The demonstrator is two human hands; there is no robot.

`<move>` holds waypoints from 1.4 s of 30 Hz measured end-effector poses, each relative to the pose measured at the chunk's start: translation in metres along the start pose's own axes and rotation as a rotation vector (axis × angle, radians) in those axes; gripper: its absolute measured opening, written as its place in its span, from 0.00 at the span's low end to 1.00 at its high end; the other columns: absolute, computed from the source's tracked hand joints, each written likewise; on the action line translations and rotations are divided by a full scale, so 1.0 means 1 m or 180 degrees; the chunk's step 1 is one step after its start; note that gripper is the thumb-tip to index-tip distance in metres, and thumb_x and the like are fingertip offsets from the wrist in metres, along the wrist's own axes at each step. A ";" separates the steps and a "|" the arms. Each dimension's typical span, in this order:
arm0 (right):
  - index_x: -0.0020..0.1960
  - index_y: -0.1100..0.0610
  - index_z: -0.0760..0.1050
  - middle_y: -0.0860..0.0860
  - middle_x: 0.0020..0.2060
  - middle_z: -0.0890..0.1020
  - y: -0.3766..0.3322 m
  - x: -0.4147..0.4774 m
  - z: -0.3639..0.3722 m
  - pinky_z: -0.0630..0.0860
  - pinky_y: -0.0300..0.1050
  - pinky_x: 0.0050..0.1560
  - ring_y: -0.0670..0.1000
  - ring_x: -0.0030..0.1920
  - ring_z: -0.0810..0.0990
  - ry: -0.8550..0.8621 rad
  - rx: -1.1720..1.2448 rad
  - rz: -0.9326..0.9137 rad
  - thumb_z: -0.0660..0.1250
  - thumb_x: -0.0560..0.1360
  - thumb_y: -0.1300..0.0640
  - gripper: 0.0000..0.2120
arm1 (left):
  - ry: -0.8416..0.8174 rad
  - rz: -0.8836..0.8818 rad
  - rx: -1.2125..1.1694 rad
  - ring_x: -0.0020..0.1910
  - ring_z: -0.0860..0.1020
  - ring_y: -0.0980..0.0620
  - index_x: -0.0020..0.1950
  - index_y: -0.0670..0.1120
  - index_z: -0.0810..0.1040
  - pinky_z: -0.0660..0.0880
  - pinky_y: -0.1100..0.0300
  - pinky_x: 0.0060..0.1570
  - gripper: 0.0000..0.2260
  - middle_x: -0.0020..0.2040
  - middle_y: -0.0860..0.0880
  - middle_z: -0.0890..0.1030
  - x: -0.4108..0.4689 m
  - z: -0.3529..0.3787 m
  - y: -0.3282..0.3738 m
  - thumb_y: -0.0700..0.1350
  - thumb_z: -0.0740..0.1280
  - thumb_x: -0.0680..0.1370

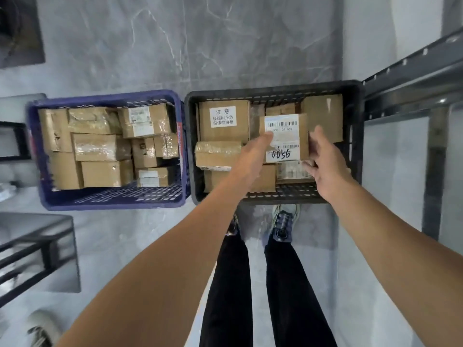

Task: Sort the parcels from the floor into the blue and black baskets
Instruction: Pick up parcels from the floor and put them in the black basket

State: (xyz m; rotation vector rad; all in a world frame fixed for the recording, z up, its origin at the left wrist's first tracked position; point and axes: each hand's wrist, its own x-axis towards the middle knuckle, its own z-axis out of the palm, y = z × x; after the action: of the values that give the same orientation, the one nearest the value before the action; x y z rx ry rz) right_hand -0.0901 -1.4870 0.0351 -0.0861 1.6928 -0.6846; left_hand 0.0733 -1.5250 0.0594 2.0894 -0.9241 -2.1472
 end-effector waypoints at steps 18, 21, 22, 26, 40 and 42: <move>0.75 0.47 0.72 0.43 0.62 0.83 -0.001 0.116 0.039 0.65 0.58 0.79 0.49 0.69 0.77 -0.0223 0.0011 0.0009 0.58 0.84 0.36 0.24 | 0.0140 -0.0093 0.0030 0.71 0.73 0.44 0.79 0.54 0.67 0.69 0.37 0.71 0.46 0.76 0.50 0.72 0.121 -0.009 0.012 0.77 0.60 0.66; 0.71 0.46 0.74 0.39 0.55 0.82 -0.001 0.121 0.039 0.66 0.55 0.79 0.47 0.70 0.76 -0.0245 0.0040 -0.0007 0.59 0.85 0.38 0.20 | 0.0246 -0.0108 -0.0118 0.71 0.73 0.44 0.79 0.55 0.68 0.71 0.38 0.70 0.49 0.76 0.50 0.72 0.126 -0.008 0.007 0.77 0.62 0.61; 0.68 0.44 0.75 0.39 0.55 0.82 -0.002 0.123 0.039 0.66 0.55 0.78 0.47 0.70 0.76 -0.0251 0.0029 -0.0014 0.59 0.85 0.38 0.17 | 0.0256 -0.0091 -0.0152 0.70 0.74 0.45 0.78 0.55 0.68 0.72 0.38 0.69 0.47 0.75 0.50 0.72 0.127 -0.008 0.007 0.75 0.63 0.63; 0.67 0.44 0.75 0.42 0.61 0.82 0.001 0.123 0.036 0.67 0.55 0.77 0.48 0.71 0.75 -0.0340 0.0015 -0.0042 0.59 0.85 0.40 0.15 | 0.0327 -0.0103 -0.0289 0.69 0.74 0.46 0.78 0.55 0.69 0.74 0.41 0.69 0.40 0.74 0.50 0.73 0.129 -0.005 0.004 0.70 0.63 0.69; 0.81 0.52 0.65 0.49 0.79 0.69 -0.028 0.082 0.016 0.61 0.53 0.80 0.48 0.78 0.67 -0.0324 -0.0172 -0.0383 0.58 0.85 0.39 0.29 | 0.0609 -0.0070 -0.0197 0.61 0.77 0.49 0.71 0.52 0.75 0.73 0.41 0.69 0.19 0.62 0.51 0.78 0.078 -0.015 0.027 0.59 0.62 0.83; 0.82 0.53 0.64 0.49 0.80 0.68 -0.040 0.063 0.010 0.61 0.51 0.79 0.48 0.79 0.66 -0.0334 -0.0118 -0.0463 0.58 0.85 0.39 0.30 | 0.0647 0.0004 -0.0278 0.59 0.78 0.50 0.74 0.51 0.73 0.74 0.44 0.68 0.21 0.59 0.51 0.78 0.050 -0.016 0.041 0.59 0.61 0.84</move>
State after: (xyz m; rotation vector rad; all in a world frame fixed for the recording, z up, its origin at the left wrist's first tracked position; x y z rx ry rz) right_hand -0.1087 -1.5496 -0.0014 -0.2691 1.6094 -0.7443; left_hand 0.0660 -1.5851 0.0314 2.2111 -0.7955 -1.8917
